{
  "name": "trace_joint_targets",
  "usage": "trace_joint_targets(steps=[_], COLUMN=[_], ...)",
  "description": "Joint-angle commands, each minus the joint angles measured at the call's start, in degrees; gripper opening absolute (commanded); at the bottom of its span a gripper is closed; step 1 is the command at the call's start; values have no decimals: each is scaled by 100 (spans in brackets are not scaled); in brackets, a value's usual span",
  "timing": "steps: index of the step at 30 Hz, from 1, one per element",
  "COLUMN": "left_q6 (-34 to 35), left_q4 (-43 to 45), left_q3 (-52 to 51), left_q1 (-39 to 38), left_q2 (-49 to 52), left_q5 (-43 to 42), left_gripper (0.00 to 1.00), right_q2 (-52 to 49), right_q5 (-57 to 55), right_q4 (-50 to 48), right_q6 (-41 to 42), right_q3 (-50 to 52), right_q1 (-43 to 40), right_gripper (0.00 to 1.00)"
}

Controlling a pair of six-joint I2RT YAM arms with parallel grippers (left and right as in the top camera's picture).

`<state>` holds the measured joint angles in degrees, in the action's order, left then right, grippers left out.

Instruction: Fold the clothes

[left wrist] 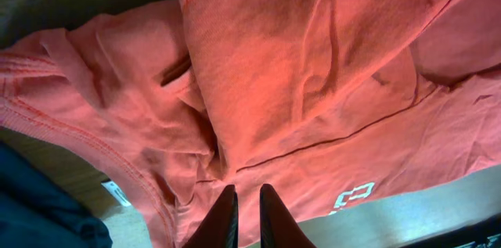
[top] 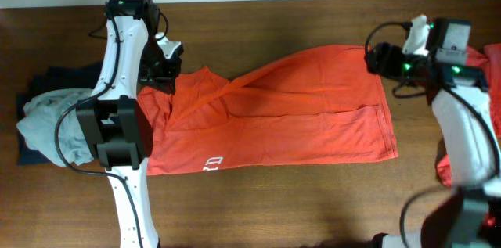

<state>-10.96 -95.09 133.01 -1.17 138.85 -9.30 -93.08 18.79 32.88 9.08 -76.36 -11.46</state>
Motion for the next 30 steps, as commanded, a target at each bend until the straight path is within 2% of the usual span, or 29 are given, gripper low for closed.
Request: trace_joint_targets(steps=[1,6,11,15,20,24,27,30], left_q6=[-9,26,39,42,107,105,105,103], left_q4=[160,339,361,435,577,634,656,654], left_q3=[52,55,55,55,55,55,55,55], left_q1=[9,9,9,9,9,9,9,11], left_q2=[-164,-164,-164,-164,-164,-164,-164,-164], left_q5=[-42,-356,-354,-356,-358,-356,-356,-350], left_gripper=[11,13,14,15,15,15,15,15], right_q2=[-675,-1631,-2632,-3128,-3392,-3440,-3436,-3292], right_q5=[11,-11,-15,13,33,125,470,520], right_q4=[-710,-1958,-2754,-2868,-2898,-2798,-2754,-2564], right_q6=[-400,-437,-442,-439,-420,-422,-420,-420], right_q3=[-50,-98,-382,-684,-704,-702,-704,-723], right_q1=[-9,-149,-186,-181,-168,-168,-177,-236], right_gripper=[79,74,74,72,65,52,28,16])
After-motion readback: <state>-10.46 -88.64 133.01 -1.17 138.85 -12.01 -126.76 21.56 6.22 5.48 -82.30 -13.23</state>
